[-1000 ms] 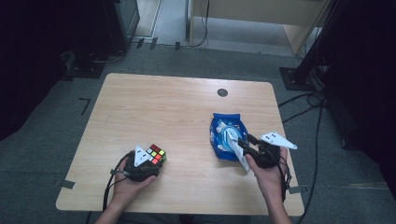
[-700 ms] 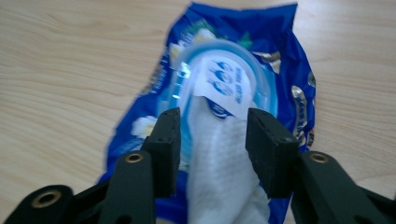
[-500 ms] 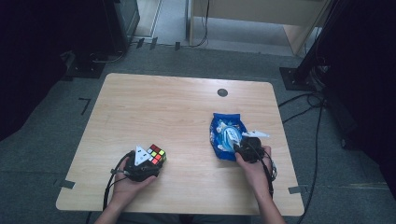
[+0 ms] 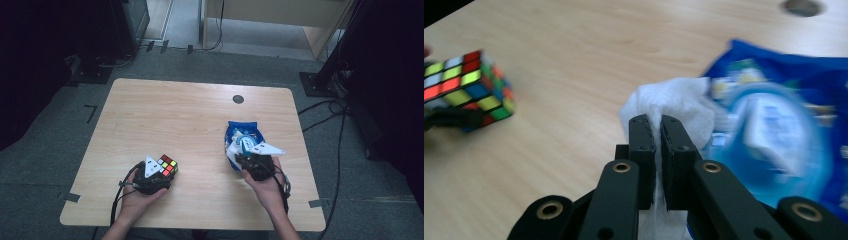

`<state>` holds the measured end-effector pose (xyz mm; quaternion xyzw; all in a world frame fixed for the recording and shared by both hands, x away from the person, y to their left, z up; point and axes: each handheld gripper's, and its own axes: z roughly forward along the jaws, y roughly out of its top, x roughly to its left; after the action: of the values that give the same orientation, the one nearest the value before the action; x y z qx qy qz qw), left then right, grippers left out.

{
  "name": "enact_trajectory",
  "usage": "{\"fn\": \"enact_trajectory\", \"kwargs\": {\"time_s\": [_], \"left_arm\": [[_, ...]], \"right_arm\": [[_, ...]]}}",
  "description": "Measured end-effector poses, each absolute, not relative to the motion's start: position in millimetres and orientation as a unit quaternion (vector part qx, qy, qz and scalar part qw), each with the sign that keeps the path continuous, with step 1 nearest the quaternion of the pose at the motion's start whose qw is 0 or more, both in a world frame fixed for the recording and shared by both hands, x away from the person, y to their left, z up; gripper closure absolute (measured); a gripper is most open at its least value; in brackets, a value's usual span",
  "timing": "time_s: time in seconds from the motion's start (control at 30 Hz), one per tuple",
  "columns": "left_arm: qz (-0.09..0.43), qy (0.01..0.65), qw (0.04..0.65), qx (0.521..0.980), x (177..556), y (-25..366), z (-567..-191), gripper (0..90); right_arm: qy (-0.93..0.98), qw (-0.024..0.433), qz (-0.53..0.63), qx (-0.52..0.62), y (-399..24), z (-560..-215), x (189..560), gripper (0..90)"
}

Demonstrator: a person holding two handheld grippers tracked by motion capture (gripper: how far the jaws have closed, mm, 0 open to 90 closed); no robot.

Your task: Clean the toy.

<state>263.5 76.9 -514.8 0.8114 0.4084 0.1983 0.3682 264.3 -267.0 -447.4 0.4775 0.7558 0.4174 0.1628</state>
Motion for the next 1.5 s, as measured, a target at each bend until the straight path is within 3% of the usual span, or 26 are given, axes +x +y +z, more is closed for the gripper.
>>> {"fn": "enact_trajectory", "kwargs": {"time_s": [0.3, 0.53, 0.7, 0.77, 0.87, 0.9, 1.0, 1.5], "left_arm": [[0.195, 0.410, 0.371, 0.810, 264, 77, -515, 33.6], [0.192, 0.412, 0.366, 0.812, 265, 78, -514, 31.3], [0.192, 0.416, 0.353, 0.816, 266, 75, -516, 27.2], [0.197, 0.412, 0.350, 0.818, 265, 75, -516, 31.0], [0.197, 0.411, 0.351, 0.818, 265, 75, -516, 33.7], [0.197, 0.409, 0.352, 0.818, 264, 75, -515, 33.8], [0.199, 0.406, 0.367, 0.813, 263, 77, -512, 33.8], [0.193, 0.369, 0.430, 0.801, 279, 65, -461, 33.8]], "right_arm": [[0.794, 0.140, 0.430, 0.406, -210, -458, 264, 86.5], [0.804, 0.127, 0.414, 0.408, -193, -472, 274, 59.2], [0.808, 0.125, 0.408, 0.407, -183, -480, 279, 49.8], [0.817, 0.131, 0.388, 0.406, -176, -489, 283, 49.4], [0.823, 0.141, 0.349, 0.426, -171, -501, 287, 59.3], [0.822, 0.141, 0.346, 0.430, -172, -504, 287, 69.1], [0.822, 0.144, 0.344, 0.431, -176, -505, 284, 87.4], [0.765, 0.176, 0.466, 0.408, -199, -428, 278, 89.0]]}}
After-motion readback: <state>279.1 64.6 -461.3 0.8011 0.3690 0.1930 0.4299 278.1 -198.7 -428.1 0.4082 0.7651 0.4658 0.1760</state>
